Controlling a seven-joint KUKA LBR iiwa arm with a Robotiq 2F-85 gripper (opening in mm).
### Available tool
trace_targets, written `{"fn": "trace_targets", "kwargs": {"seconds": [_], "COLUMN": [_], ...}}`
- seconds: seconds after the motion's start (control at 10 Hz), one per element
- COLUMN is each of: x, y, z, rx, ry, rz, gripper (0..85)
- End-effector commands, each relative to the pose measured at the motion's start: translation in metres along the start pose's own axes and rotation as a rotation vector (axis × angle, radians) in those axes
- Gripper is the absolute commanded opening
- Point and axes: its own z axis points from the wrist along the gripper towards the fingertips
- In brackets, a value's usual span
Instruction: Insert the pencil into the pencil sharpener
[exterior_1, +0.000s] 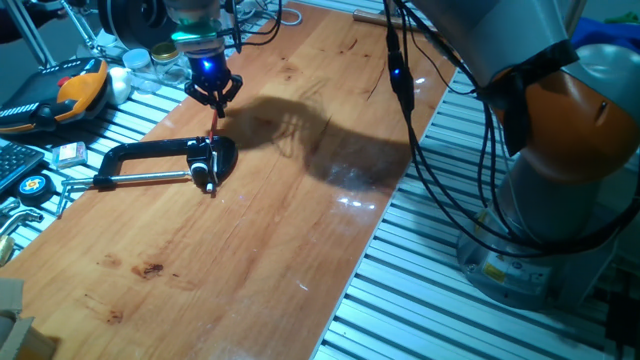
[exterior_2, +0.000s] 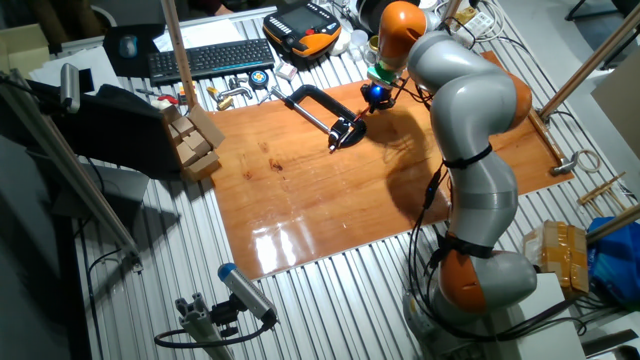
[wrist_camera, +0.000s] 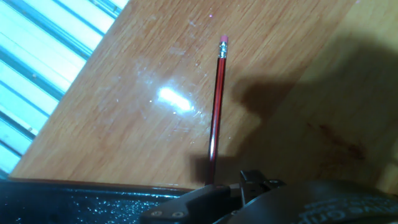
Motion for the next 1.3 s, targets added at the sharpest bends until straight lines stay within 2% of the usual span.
{"fn": "trace_targets", "kwargs": {"seconds": [0.0,0.3,0.5,0.7,0.9,1.2], "x": [0.0,0.0,-0.001,-0.001,-0.005,-0.005], "y": [0.0,0.0,0.005,0.011,0.015,0.017], "z": [0.0,0.0,0.0,0.005,0.01,0.015], "rx": [-0.003,-0.017,-0.01,-0.011,-0.019,-0.027], "ry": [-0.01,-0.005,-0.011,-0.021,-0.017,-0.014], "rz": [0.0,0.026,0.038,0.055,0.062,0.073], "gripper": [0.0,0.0,0.0,0.0,0.0,0.0]}}
